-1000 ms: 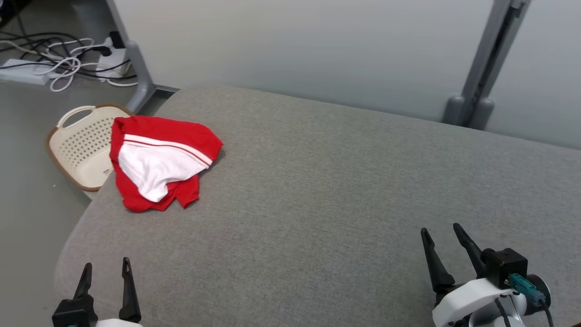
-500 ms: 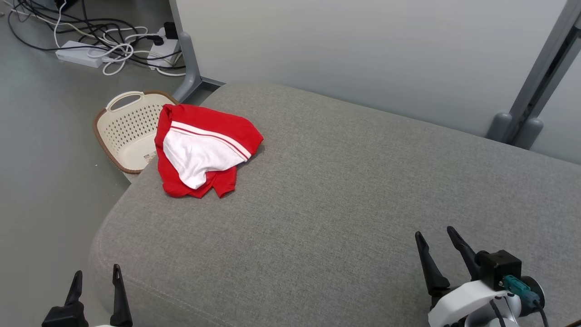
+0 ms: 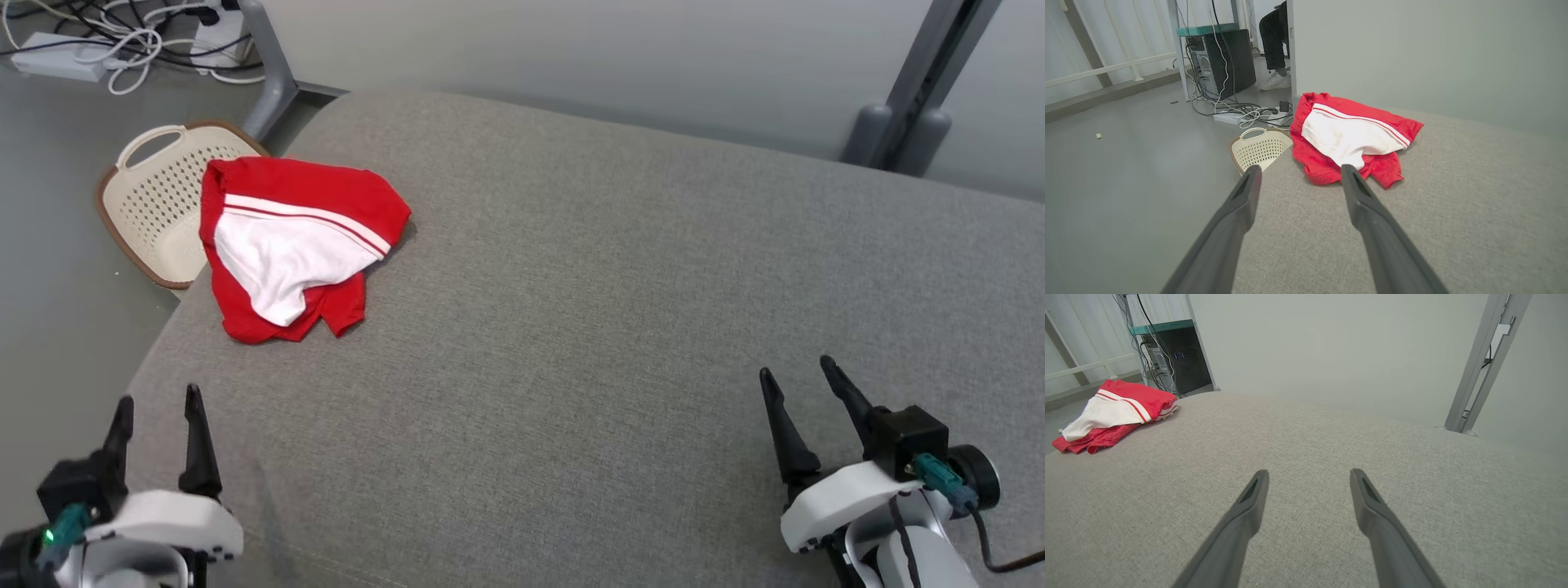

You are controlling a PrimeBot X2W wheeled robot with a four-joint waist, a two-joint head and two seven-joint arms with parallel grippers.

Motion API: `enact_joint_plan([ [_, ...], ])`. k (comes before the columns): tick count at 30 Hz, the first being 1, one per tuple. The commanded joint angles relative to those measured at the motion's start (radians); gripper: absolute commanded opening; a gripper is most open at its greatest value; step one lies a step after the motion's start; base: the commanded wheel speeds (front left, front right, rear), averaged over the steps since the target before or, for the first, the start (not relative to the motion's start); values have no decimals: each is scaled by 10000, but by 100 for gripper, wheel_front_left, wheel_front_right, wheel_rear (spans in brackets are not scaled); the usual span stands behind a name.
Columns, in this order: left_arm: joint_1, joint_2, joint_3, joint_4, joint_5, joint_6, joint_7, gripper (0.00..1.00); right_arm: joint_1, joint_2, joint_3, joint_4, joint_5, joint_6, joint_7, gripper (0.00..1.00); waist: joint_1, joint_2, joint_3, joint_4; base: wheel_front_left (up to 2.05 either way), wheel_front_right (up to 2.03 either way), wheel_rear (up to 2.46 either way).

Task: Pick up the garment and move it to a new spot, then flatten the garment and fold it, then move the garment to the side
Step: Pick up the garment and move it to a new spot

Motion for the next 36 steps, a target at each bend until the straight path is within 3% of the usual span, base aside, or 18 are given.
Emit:
enact_joint_plan([
  [1, -681, 198, 46, 209, 98, -131, 2, 100, -250, -61, -123, -107, -155, -3, 4, 100, 0, 0, 646, -395, 0, 0, 0],
  [12, -3521, 868, 79, 1974, 301, -278, 2, 100, -1329, -203, -124, -648, -910, -3, 4, 100, 0, 0, 2324, -1281, 0, 0, 0],
  [21, -5984, 1899, 222, 5099, 85, -302, 46, 100, -2037, -437, -98, -1346, -1021, -3, 4, 100, 0, 0, 3615, -2109, 0, 0, 0],
  [31, -7547, 2583, 323, 7524, -178, -99, 1349, 100, -2084, -456, -251, -1550, -1031, -3, 12, 100, 0, 0, 4112, -2546, 0, 0, 0],
  [32, -7630, 2572, 366, 7709, -252, -47, 1491, 87, -2088, -449, -259, -1558, -1034, -3, 15, 100, 0, 0, 4117, -2562, 0, 0, 0],
  [33, -7692, 2574, 329, 7859, -242, -89, 1635, 48, -2093, -441, -276, -1559, -1035, -3, 15, 100, 0, 0, 4118, -2575, 0, 0, 0],
  [34, -7767, 2589, 344, 7944, -296, -81, 1632, 0, -2096, -432, -288, -1551, -1032, -3, 15, 100, 0, 0, 4114, -2581, 0, 0, 0],
  [36, -7876, 2569, 381, 8102, -401, -58, 1724, 0, -2094, -415, -311, -1525, -1027, -3, 15, 100, 0, 0, 4066, -2588, 0, 0, 0],
])
